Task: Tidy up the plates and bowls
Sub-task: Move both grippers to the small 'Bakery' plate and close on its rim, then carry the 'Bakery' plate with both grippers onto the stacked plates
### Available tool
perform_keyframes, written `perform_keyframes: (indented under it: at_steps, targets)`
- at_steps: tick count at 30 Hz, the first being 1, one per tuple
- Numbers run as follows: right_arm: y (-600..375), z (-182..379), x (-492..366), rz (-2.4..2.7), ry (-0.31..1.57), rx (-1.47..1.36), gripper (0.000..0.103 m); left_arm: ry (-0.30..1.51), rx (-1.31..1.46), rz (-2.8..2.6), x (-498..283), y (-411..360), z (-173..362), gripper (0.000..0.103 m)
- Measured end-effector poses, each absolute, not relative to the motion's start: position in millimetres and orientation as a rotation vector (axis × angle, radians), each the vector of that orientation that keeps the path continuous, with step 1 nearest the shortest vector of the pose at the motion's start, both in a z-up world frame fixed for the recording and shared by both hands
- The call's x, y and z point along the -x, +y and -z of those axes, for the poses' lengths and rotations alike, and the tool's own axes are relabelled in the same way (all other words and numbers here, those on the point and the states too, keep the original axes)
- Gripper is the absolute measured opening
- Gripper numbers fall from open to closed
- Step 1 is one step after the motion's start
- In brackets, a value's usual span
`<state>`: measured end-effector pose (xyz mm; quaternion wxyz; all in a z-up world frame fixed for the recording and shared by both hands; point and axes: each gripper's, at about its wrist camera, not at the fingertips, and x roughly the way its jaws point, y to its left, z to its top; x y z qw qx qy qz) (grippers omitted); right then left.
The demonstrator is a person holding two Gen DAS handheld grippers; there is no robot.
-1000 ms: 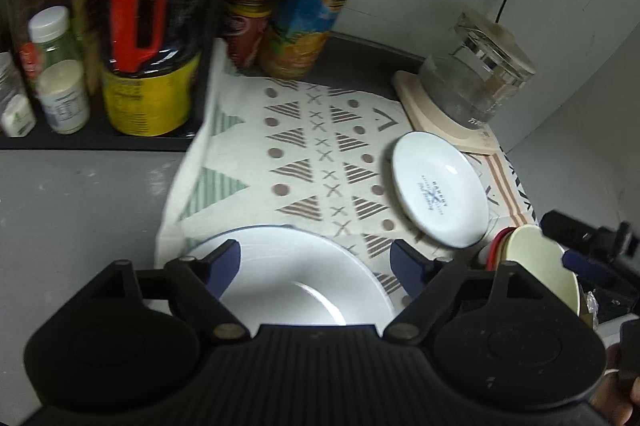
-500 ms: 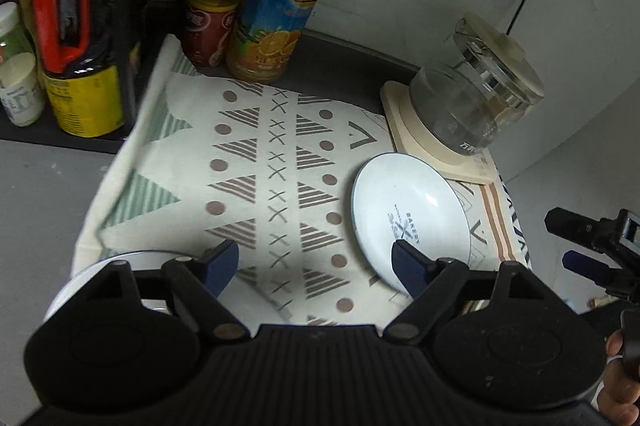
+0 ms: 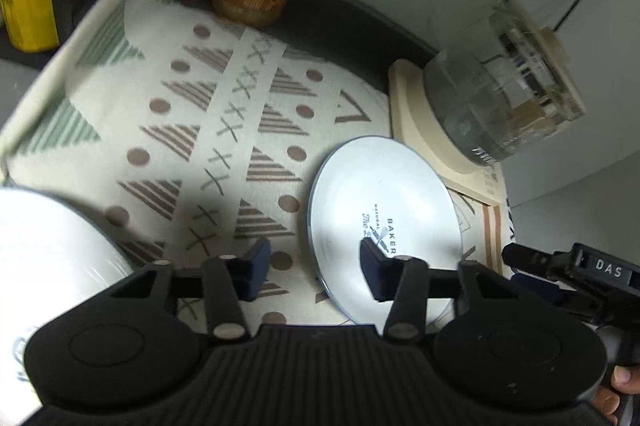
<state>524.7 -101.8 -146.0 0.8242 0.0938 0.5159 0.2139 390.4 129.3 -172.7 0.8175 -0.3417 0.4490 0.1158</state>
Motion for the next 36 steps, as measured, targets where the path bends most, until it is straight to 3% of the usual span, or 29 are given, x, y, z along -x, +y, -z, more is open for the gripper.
perform_keyframes:
  at_steps: [7, 12, 21, 23, 25, 36]
  targets:
    - [-105, 185, -558, -0.494, 1.218, -0.213, 0.048, 0.98, 0.805, -0.285, -401, 126, 201, 0.027]
    - [-99, 203, -568, -0.542, 1.272, -0.199, 0.037, 0.985, 0.84, -0.309, -406, 123, 215, 0.025]
    - [-89, 221, -580, -0.575, 1.324, -0.161, 0.03, 0.974, 0.892, -0.305, -412, 121, 226, 0.013]
    - [-88, 224, -581, -0.583, 1.327, -0.16, 0.025, 0.972, 0.911, -0.308, -414, 122, 228, 0.011]
    - [-84, 223, -580, -0.598, 1.328, -0.152, 0.013, 0.975, 0.894, -0.303, -414, 122, 227, 0.01]
    - [-60, 179, -553, -0.7, 1.216, -0.114, 0.011, 0.948, 0.846, -0.31, -397, 145, 198, 0.011]
